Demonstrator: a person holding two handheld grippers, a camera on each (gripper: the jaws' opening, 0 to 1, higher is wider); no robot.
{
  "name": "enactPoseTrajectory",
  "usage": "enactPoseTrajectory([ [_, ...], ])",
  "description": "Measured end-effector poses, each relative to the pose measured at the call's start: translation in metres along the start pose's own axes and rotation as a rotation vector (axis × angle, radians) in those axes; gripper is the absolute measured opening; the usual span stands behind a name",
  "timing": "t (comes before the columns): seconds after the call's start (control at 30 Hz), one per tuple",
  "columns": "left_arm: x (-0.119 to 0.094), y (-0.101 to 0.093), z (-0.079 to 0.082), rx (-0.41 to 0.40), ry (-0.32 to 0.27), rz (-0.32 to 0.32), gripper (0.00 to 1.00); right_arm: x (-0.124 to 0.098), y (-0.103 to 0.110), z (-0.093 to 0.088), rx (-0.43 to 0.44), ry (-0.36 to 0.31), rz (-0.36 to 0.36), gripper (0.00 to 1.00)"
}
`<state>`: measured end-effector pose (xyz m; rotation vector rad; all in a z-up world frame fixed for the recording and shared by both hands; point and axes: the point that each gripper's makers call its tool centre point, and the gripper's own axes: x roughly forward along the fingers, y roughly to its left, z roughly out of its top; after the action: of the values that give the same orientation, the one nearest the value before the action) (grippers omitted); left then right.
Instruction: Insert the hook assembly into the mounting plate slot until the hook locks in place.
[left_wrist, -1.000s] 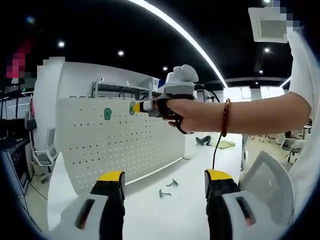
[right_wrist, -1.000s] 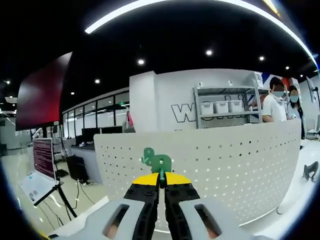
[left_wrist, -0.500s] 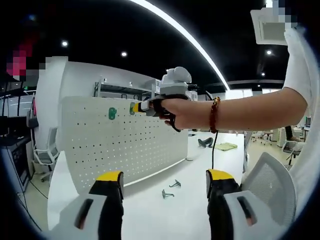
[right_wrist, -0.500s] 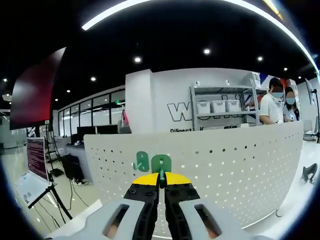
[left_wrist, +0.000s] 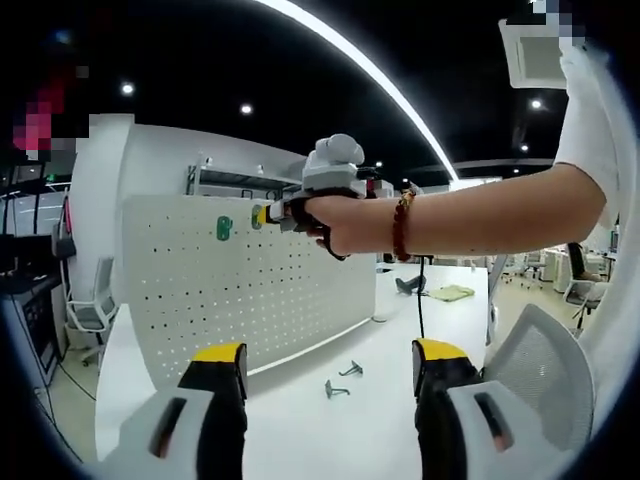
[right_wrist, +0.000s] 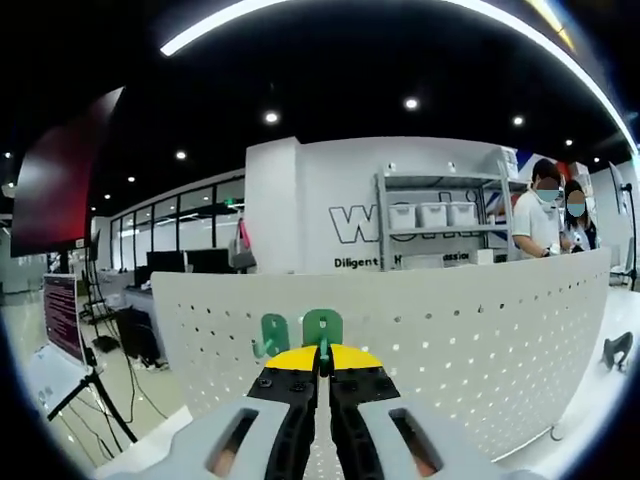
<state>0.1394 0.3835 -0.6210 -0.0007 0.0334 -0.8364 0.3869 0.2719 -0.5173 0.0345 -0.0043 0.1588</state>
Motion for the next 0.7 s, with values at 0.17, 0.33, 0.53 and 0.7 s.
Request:
enactPoseTrajectory([
  [0.17,-0.003,0.006,-0.001,-0.014,-0.003,0.020,0.68,0.009,-0.003,0.000,0.011,0.003,-0.004,0.02],
  [0.33,-0.004,0.009,-0.004,-0.021,0.005,0.027,0.68,0.014,-0.004,-0.002,0.010,0.009,-0.014,0.02],
  [0.53,-0.003,0.013,-0.003,-0.009,0.012,0.023,0.68,0.022,-0.004,-0.011,0.004,0.027,-0.023,0.02],
  [0.7,-0.005,0.022,-0.003,-0.024,0.001,0.043,0.68,0.026,-0.005,-0.013,-0.008,0.032,-0.033,0.02],
])
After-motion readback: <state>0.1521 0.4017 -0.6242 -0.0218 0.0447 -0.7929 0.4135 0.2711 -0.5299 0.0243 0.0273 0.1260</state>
